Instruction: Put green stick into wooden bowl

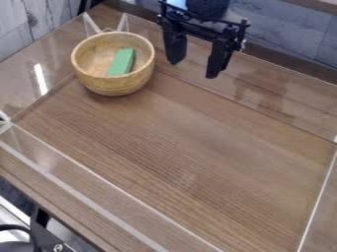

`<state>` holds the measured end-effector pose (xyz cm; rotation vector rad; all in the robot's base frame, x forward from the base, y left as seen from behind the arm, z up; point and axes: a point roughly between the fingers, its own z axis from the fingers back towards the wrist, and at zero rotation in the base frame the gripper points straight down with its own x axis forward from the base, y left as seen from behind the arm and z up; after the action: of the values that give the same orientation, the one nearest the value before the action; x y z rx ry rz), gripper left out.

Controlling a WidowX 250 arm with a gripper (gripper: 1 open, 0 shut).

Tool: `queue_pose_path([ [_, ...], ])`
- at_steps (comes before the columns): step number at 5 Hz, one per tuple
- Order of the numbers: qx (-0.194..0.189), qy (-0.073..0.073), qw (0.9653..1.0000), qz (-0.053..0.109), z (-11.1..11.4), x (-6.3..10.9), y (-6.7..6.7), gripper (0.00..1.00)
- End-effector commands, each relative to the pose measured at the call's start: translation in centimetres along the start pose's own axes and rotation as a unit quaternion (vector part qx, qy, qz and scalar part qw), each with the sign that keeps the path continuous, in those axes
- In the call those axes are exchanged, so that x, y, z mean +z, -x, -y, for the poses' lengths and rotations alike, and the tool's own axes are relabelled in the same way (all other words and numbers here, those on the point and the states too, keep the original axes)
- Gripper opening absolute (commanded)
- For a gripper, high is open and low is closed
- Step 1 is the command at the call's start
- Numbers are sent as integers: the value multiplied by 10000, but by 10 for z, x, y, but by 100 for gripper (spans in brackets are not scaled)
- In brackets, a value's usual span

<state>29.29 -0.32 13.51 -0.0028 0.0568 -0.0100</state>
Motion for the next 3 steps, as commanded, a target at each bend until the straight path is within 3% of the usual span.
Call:
queue_pose_path([
  [1,40,-13,10000,29,-14,-3,-11,100],
  [2,99,-21,9999,88,-27,0,-19,100],
  [3,133,-12,9999,91,-15,7,-14,0],
])
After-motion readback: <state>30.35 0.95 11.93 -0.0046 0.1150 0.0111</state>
